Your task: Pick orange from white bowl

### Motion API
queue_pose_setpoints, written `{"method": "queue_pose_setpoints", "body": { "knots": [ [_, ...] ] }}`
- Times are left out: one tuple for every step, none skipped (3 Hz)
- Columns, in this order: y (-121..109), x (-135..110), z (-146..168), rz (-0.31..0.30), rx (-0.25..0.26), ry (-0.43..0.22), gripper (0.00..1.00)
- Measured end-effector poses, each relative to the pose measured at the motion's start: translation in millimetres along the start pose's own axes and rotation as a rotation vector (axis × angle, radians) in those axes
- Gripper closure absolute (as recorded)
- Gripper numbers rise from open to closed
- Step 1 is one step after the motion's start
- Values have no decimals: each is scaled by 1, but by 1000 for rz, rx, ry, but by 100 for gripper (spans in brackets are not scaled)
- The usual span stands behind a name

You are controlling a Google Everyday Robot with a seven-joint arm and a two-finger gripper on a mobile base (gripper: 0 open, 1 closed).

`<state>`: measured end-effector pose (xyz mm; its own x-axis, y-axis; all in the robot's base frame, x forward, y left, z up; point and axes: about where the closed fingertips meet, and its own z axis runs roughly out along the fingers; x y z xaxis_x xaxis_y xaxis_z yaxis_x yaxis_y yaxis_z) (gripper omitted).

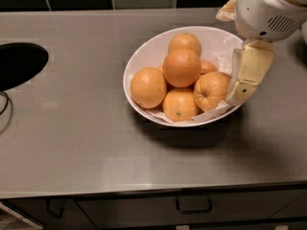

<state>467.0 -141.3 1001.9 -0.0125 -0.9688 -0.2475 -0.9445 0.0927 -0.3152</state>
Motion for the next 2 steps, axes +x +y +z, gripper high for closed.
{"method": "queue_pose_setpoints", "body": {
  "knots": [
    [-7, -14, 8, -2, -18, -18, 0],
    [-13, -27, 22, 10, -41, -29, 0]
  ]
}}
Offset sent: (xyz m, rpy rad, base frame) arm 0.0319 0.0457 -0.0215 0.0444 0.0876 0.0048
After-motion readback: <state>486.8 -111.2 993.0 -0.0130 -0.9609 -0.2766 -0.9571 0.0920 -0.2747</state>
